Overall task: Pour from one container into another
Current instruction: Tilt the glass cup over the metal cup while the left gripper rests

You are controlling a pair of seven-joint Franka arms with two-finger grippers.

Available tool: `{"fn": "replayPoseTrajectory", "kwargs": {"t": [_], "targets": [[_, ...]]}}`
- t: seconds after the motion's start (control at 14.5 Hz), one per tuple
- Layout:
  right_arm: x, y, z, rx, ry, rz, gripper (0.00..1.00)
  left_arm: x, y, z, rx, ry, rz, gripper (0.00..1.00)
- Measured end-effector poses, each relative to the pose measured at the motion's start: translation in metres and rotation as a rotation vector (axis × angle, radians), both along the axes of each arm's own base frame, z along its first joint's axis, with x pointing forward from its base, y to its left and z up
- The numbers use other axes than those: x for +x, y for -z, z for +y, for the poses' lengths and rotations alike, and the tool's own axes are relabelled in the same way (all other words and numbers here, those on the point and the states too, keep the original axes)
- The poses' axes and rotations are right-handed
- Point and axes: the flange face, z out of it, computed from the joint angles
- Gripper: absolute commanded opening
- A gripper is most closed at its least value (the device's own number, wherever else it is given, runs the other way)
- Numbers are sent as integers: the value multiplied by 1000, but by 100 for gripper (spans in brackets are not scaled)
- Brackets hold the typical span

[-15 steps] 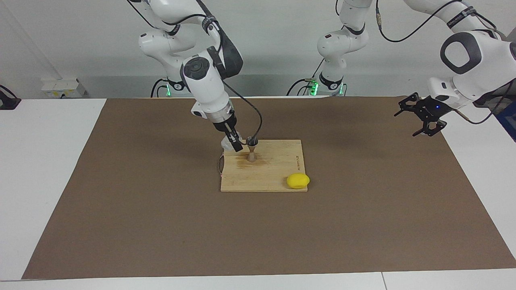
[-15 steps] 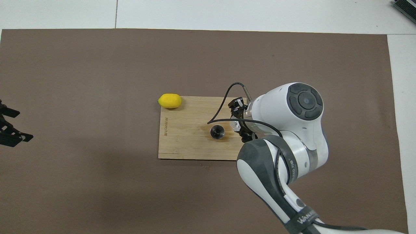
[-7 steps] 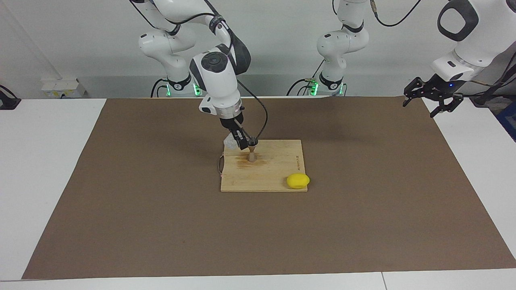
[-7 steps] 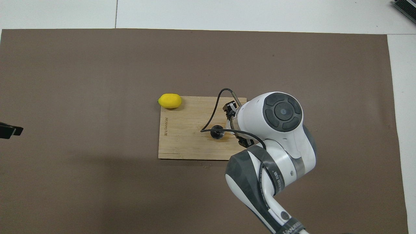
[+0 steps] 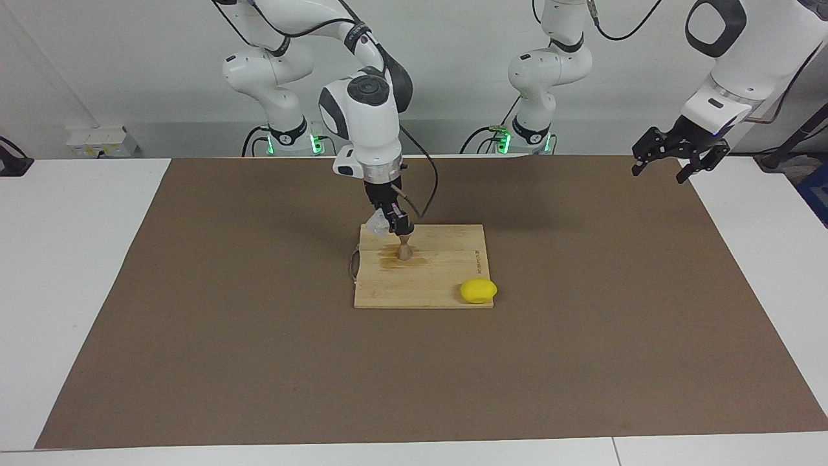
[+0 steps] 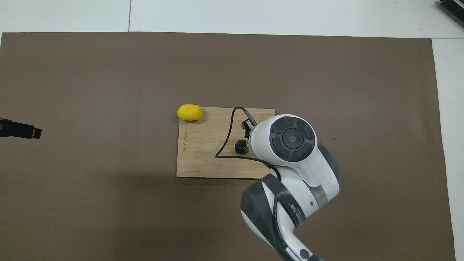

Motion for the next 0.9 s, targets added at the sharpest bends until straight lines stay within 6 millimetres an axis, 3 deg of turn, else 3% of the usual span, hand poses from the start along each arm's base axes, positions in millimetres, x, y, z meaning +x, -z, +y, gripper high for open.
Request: {"fn": "replayPoseTrajectory", "kwargs": {"t": [0.34, 0.9], "targets": [[2, -3, 0, 0, 0, -7, 0, 0, -2, -39, 53, 56, 5, 100], [3, -3, 0, 2, 12, -8, 0, 31, 8, -46, 49, -30, 25, 100]]}}
